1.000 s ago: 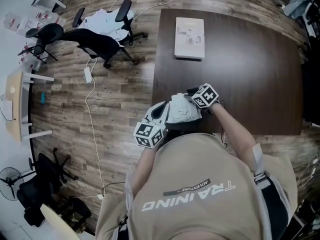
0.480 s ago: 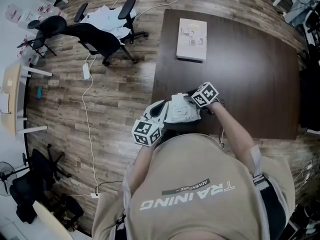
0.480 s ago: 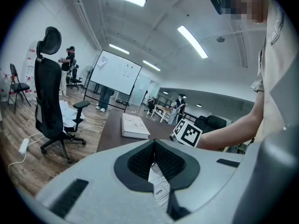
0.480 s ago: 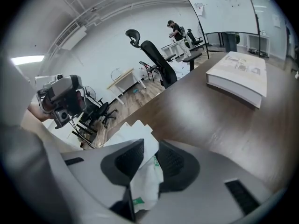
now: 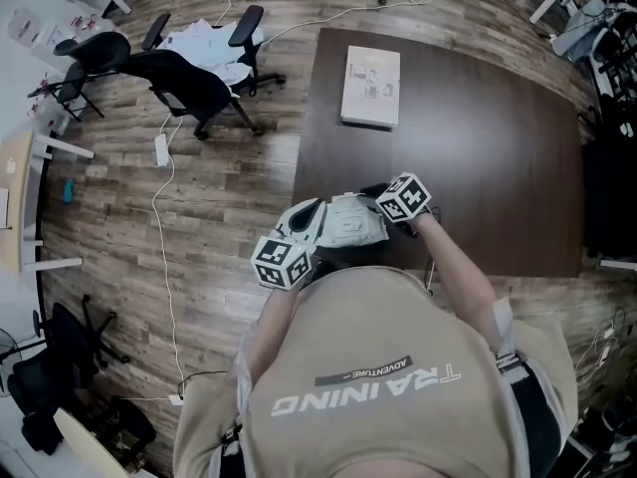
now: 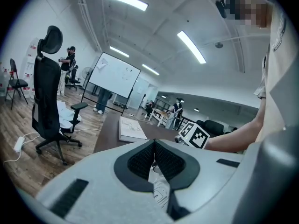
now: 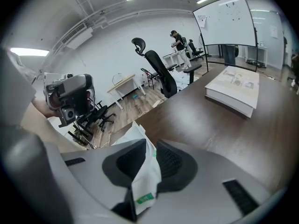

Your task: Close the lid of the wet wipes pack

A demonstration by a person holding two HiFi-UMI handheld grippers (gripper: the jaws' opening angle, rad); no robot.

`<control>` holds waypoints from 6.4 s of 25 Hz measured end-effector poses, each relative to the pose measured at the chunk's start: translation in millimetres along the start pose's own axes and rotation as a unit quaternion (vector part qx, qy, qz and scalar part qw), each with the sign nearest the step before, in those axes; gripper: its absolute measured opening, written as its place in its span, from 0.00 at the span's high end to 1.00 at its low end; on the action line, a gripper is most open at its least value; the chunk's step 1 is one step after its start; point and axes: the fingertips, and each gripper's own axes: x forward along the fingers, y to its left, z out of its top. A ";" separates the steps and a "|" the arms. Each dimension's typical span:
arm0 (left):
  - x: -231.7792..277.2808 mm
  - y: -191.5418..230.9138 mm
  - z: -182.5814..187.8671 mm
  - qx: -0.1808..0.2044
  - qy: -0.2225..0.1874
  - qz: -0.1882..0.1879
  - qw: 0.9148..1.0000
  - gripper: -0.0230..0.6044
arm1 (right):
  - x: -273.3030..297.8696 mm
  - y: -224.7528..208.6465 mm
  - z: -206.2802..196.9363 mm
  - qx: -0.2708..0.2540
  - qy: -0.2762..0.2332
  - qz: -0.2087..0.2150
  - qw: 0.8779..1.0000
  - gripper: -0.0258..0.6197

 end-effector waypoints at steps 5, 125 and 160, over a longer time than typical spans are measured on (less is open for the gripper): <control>0.6 -3.1 -0.4 0.004 0.001 -0.008 1.000 0.95 | -7.4 2.8 -4.4 -0.004 -0.005 -0.009 1.000 0.86; 22.6 14.0 -2.8 0.047 0.042 -0.078 0.995 0.95 | -19.7 67.8 -4.6 -0.029 -0.038 -0.084 0.995 0.94; 19.8 -17.8 258.6 0.182 -0.162 -0.074 0.967 0.95 | -231.2 44.9 191.0 -0.153 -0.341 -0.259 0.891 0.94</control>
